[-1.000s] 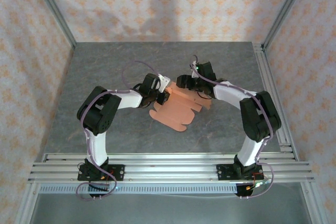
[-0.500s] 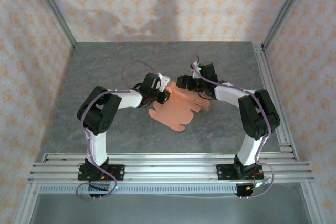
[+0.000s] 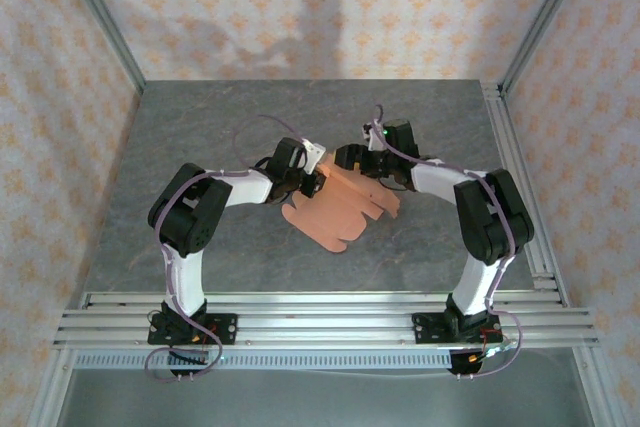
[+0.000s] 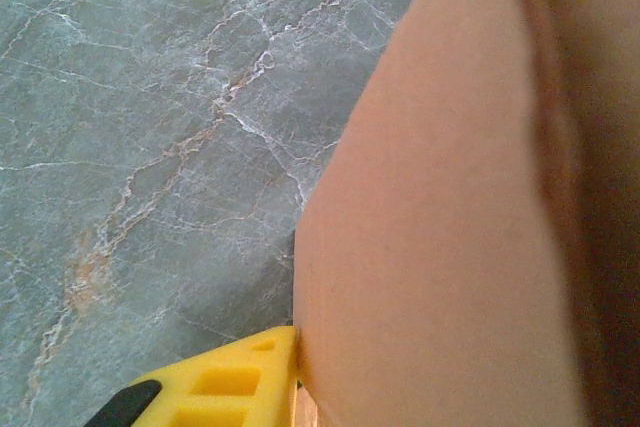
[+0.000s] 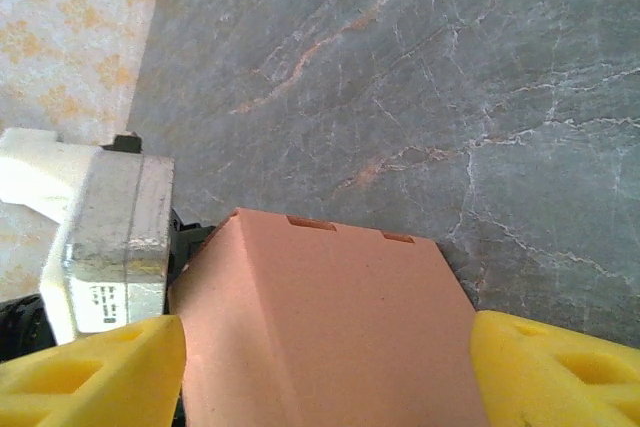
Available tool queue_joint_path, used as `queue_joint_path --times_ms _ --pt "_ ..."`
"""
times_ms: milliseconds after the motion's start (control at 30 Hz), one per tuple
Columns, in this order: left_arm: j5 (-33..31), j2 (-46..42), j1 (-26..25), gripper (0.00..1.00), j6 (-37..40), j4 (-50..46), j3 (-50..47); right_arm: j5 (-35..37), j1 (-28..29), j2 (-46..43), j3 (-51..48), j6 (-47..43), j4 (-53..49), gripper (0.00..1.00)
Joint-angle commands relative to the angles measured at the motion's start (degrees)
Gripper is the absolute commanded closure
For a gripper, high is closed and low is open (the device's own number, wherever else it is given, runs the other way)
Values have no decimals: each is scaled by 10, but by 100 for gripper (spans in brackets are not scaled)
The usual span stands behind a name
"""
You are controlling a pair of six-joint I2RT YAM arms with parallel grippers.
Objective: Fold the paper box
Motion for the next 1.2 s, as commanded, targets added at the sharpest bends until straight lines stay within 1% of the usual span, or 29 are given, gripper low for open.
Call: queue_joint_path --times_ms 0,67,167,333,500,633,767,900,1033,1100,1167 --pt "9 8 -4 80 -3 5 13 11 0 18 41 -52 -85 30" --pt "9 6 -4 80 -5 6 13 21 -1 27 55 -76 -126 32" --pt "12 2 -5 79 -2 21 5 26 -1 26 49 -78 -124 33" --pt "5 -9 -4 76 -4 118 -44 26 -1 26 48 -76 -123 33" --pt "-9 -8 -4 73 -24 169 -69 16 -1 27 53 -73 -125 33" --pt "-28 -10 -3 70 -45 200 -84 -1 -1 32 58 -71 -132 33" --pt "-21 -13 -4 67 -56 228 -95 -22 -1 42 60 -52 -128 34" --pt "-19 -19 -4 66 -51 249 -113 -51 -1 50 57 -19 -101 36" --pt "-29 -23 -4 66 -41 245 -121 -79 -1 50 53 0 -90 36" --pt "-27 -43 -4 66 -41 247 -127 -101 -1 47 51 4 -89 36" --pt "-26 -52 -4 66 -45 255 -138 -108 1 37 42 9 -83 36"
